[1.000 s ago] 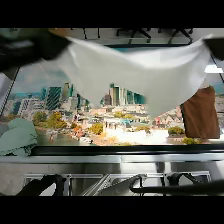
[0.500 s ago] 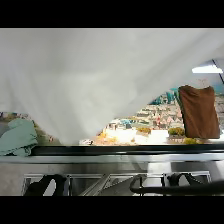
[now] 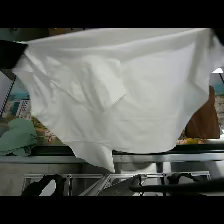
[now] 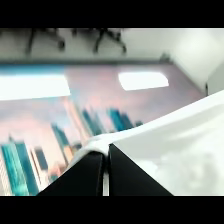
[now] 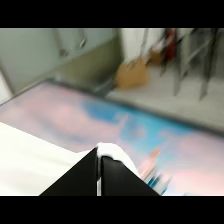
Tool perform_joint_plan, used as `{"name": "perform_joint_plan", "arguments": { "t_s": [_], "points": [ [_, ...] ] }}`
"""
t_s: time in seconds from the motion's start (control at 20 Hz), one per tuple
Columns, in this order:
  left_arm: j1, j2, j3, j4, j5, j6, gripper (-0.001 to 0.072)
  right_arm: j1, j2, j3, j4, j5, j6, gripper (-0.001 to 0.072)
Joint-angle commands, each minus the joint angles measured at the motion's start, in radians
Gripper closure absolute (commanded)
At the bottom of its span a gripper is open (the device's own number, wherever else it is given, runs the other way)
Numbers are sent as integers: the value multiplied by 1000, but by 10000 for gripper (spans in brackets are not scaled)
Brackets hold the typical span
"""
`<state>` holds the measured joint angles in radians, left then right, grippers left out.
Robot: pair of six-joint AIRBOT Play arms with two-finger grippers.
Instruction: Fold the shirts.
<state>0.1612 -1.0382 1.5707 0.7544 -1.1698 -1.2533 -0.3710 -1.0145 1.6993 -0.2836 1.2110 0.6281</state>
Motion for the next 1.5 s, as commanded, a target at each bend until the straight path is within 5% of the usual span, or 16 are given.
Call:
{"name": "perform_joint_plan", "arguments": {
  "t_s": [0.0, 0.25, 0.3, 0.35, 0.4, 0.45, 0.5, 0.55, 0.75, 0.85, 0.95, 1.2, 1.45],
  "points": [
    [-55, -321, -113, -13, 47, 103, 691, 148, -321, -74, -75, 0, -5, 694],
    [-43, -824, 53, -25, 122, 156, 691, 315, -700, -44, -88, -359, -13, 692],
    [-41, -891, 122, -23, 89, 123, 685, 327, -722, -29, -87, -386, -12, 618],
    [-31, -935, 181, -23, 53, 95, 685, 327, -725, -18, -90, -388, -12, 418],
    [-21, -965, 238, -22, -2, 71, 684, 320, -713, -6, -96, -373, -11, 339],
    [-2, -985, 299, -22, -80, 69, 511, 300, -685, 3, -108, -337, -9, 340],
    [18, -987, 346, -21, -151, 58, 107, 272, -646, 3, -123, -304, 27, 340],
    [43, -980, 388, -21, -224, 42, 45, 239, -601, 3, -161, -267, 92, 340],
    [155, -893, 435, -12, -502, -50, 53, 63, -422, -10, -317, -10, 329, 341],
    [198, -789, 275, 25, -496, -46, 228, -10, -351, -73, -350, 91, 368, 341],
    [219, -675, 57, 165, -491, -35, 227, -77, -281, -189, -378, 145, 372, 341],
    [277, -447, -504, 294, -313, 34, 227, -220, -127, -510, -451, 156, 375, 339],
    [278, -425, -722, 290, -132, 59, 227, -251, -70, -617, -542, 180, 397, 304]
  ]
}}
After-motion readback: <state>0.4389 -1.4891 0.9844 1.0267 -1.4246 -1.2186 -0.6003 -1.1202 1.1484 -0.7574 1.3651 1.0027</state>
